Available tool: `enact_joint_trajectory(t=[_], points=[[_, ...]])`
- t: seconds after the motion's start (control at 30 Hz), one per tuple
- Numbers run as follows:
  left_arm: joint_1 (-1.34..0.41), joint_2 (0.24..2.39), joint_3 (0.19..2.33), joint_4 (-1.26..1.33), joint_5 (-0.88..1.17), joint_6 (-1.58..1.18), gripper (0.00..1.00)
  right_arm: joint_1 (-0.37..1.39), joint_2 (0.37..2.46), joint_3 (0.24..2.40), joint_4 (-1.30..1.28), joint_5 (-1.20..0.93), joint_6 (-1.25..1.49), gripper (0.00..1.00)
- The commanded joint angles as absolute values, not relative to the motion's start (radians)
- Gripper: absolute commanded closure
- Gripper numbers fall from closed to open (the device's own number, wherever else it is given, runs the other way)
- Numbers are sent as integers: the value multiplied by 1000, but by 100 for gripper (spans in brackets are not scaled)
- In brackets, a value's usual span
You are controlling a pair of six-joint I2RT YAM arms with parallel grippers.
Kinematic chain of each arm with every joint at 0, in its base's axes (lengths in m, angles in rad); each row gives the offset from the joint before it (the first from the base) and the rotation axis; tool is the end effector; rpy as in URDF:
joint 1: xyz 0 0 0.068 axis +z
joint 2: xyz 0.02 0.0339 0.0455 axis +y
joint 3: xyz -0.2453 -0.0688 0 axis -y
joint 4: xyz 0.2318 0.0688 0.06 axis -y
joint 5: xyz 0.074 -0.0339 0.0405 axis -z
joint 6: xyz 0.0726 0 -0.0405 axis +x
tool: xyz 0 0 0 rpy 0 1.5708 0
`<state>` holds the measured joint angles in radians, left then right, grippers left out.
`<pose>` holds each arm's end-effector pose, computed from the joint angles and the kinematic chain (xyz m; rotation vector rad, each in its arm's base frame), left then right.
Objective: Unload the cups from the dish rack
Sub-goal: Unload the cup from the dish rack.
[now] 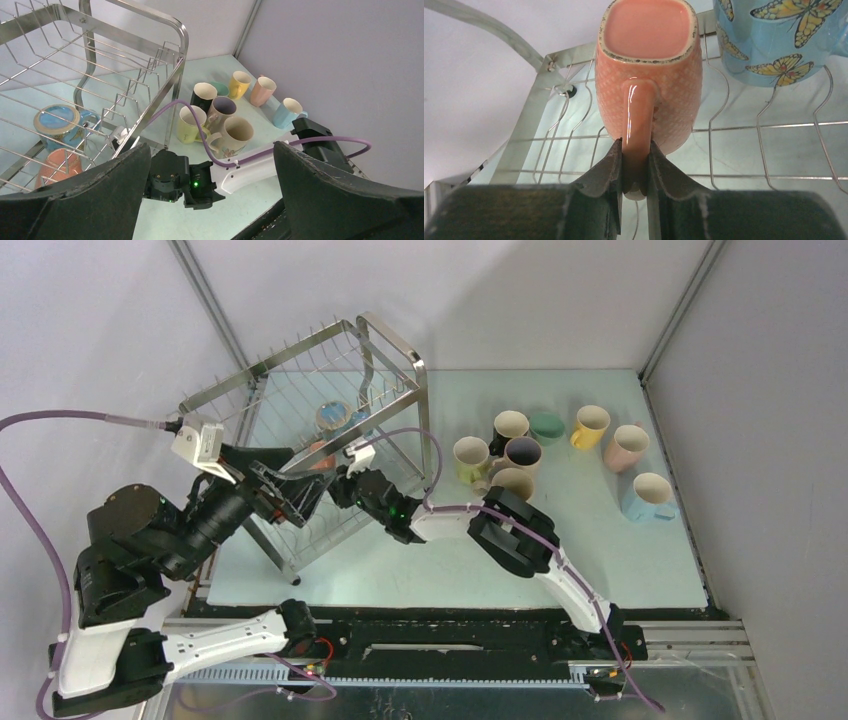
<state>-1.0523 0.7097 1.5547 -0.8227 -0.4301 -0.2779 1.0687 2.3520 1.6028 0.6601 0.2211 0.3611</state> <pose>0.0674 -0.0570 0.4897 0.2659 1.5730 -0.7149 0.2775 0.4723 0.1609 -0.4343 1.6825 0.8916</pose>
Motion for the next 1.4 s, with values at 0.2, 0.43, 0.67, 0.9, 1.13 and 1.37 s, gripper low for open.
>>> enact_joint_trajectory(t=[0.2, 0.43, 0.67, 0.9, 1.13, 1.37], points=[[-1048, 695, 1532, -792, -402, -320, 0, 1096, 2155, 1467, 829, 246, 371, 100], [-1048, 665, 1504, -790, -386, -331, 0, 1124, 2060, 1350, 841, 259, 388, 100], [-1048, 650, 1477, -780, -367, -323, 0, 1154, 1941, 1236, 822, 267, 431, 100], [-1048, 652, 1436, -749, -323, -314, 0, 1173, 1776, 1098, 741, 264, 511, 100], [-1049, 667, 1376, -692, -264, -307, 2, 1187, 1573, 928, 642, 272, 605, 100], [-1071, 681, 1314, -607, -275, -297, 4, 1179, 1307, 740, 552, 273, 736, 100]])
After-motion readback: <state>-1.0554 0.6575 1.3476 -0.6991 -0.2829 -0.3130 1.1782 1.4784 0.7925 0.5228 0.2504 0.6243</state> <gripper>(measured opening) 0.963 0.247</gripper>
